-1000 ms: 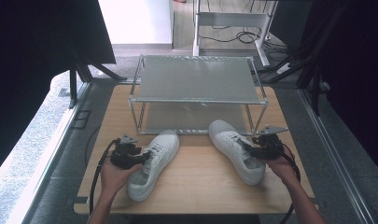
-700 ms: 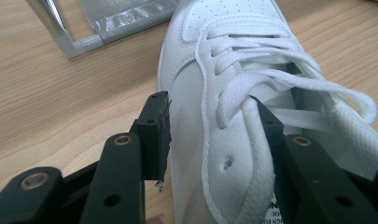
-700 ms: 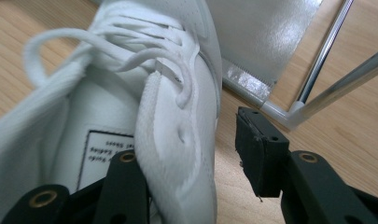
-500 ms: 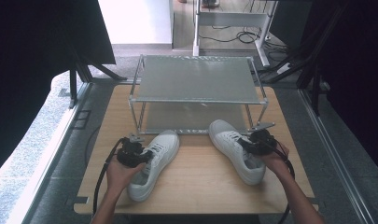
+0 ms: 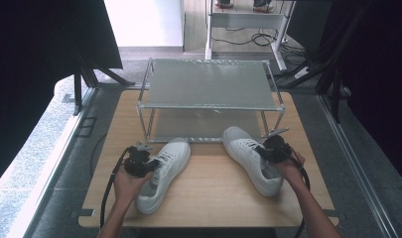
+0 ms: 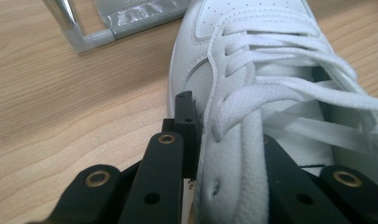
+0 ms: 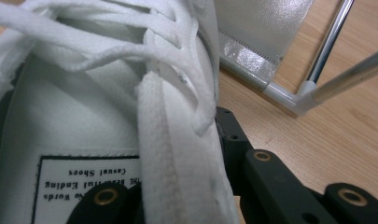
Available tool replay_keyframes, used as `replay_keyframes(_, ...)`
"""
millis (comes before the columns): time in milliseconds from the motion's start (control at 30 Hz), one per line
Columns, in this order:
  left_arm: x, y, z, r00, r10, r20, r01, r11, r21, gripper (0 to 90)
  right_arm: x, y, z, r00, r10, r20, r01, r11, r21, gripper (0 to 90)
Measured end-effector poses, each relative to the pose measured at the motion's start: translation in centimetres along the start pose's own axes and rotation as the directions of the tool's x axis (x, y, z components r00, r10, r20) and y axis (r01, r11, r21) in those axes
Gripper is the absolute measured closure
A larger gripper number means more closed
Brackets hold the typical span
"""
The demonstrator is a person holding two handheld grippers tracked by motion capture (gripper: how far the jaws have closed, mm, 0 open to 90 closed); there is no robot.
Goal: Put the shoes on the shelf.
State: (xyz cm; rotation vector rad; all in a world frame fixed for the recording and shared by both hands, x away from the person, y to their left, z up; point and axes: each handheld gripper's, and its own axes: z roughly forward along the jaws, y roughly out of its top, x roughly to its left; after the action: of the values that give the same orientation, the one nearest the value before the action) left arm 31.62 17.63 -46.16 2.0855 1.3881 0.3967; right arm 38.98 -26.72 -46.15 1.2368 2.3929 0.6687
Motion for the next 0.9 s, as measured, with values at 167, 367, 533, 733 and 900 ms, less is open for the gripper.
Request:
replay_keyframes(167, 0.8, -0.3, -0.2, 0.9988, -0.038, 0.032, 0.039, 0.9987, -0.031, 83.7, -0.6, -0.2, 0.0, 0.9987, 0.039, -0.034, -0.040, 0.9991, -0.016, 86.4)
replay_keyframes(367, 1.6, -0.5, -1.2, 0.9890, -0.100, 0.109, 0.110, 0.9899, -0.089, 83.8, -0.7, -0.7, -0.7, 0.9963, 0.066, -0.054, -0.070, 0.9948, -0.074, 86.6)
replay_keyframes(533, 2.3, -0.7, -2.7, 0.9650, -0.149, 0.216, 0.185, 0.9704, -0.155, 83.7, -1.0, -1.8, -1.7, 0.9840, 0.141, -0.108, -0.156, 0.9778, -0.140, 86.6)
replay_keyframes(733, 2.7, -1.1, -4.2, 0.9450, -0.162, 0.284, 0.228, 0.9499, -0.214, 83.6, -1.2, -3.5, -3.3, 0.9498, 0.225, -0.218, -0.273, 0.9348, -0.227, 86.5)
replay_keyframes(900, 3.0, -1.5, -4.8, 0.9309, -0.171, 0.322, 0.258, 0.9340, -0.248, 83.5, -1.2, -4.7, -3.4, 0.9144, 0.266, -0.305, -0.344, 0.9074, -0.241, 86.4)
